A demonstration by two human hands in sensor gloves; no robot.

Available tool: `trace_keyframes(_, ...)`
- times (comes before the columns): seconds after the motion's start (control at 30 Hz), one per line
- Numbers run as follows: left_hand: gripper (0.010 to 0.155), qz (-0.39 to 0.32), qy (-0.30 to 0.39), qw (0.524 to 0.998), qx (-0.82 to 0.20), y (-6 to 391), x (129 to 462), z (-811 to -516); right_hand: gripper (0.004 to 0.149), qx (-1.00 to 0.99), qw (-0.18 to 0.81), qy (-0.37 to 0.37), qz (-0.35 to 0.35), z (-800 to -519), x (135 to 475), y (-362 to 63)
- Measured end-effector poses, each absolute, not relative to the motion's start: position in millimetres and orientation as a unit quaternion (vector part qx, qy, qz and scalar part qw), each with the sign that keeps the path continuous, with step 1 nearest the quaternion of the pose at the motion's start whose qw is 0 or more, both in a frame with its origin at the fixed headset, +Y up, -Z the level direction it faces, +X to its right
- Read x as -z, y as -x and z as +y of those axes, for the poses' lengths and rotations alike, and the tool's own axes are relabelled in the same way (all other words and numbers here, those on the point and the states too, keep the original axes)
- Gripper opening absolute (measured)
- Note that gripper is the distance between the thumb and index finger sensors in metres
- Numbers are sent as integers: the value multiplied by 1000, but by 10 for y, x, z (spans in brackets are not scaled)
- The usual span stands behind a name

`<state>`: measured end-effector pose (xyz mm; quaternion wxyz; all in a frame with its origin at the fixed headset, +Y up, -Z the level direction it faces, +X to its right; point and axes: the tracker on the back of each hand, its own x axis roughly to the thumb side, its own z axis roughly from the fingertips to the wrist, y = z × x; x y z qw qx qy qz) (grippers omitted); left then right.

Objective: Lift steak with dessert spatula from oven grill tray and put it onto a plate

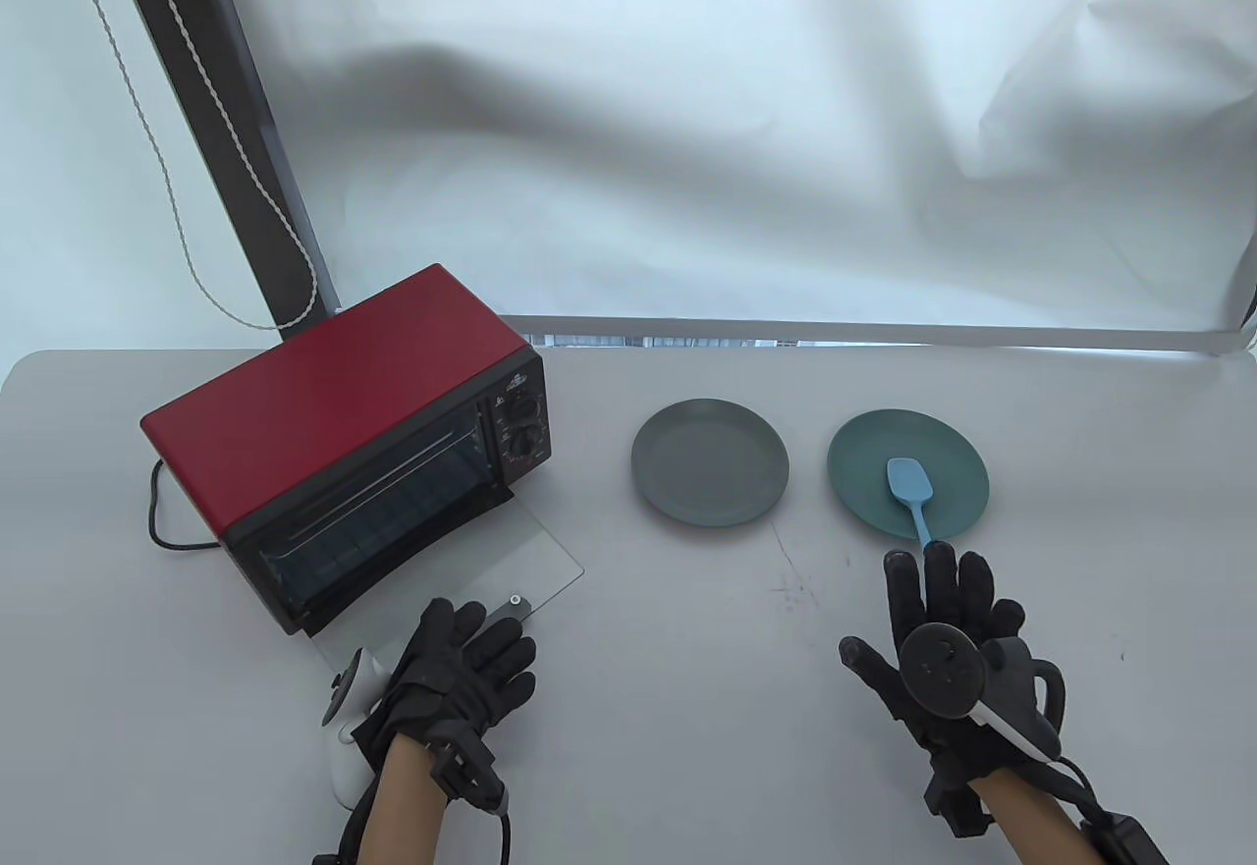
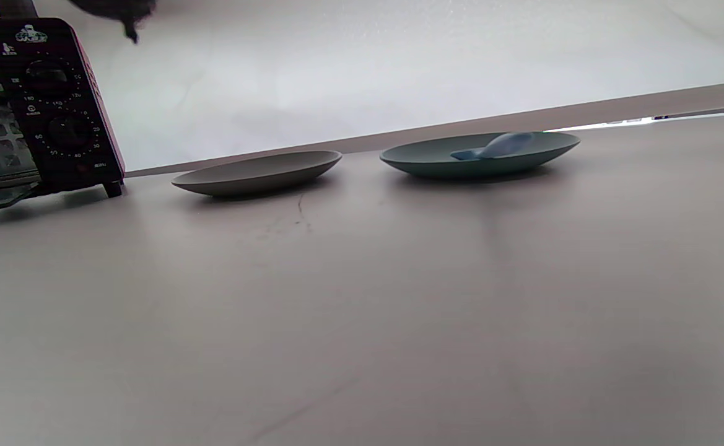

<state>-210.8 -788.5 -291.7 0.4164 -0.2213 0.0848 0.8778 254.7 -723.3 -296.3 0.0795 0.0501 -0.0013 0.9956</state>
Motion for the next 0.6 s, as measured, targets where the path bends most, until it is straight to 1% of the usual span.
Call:
trace_keyframes(0.3,69,66,140,421,-894,2409,3044,-7648,91,-996,80,-43,5,-7225,2969,-2552)
trace_keyframes(0.47,71,61,113,416,-900,2570,3138,-7563,91,-996,79,-37,10,-7224,2980,-2562)
trace_keyframes(0.6,71,75,95,416,-901,2690,3184,-7544,91,-996,78,-34,13,-7221,2986,-2561)
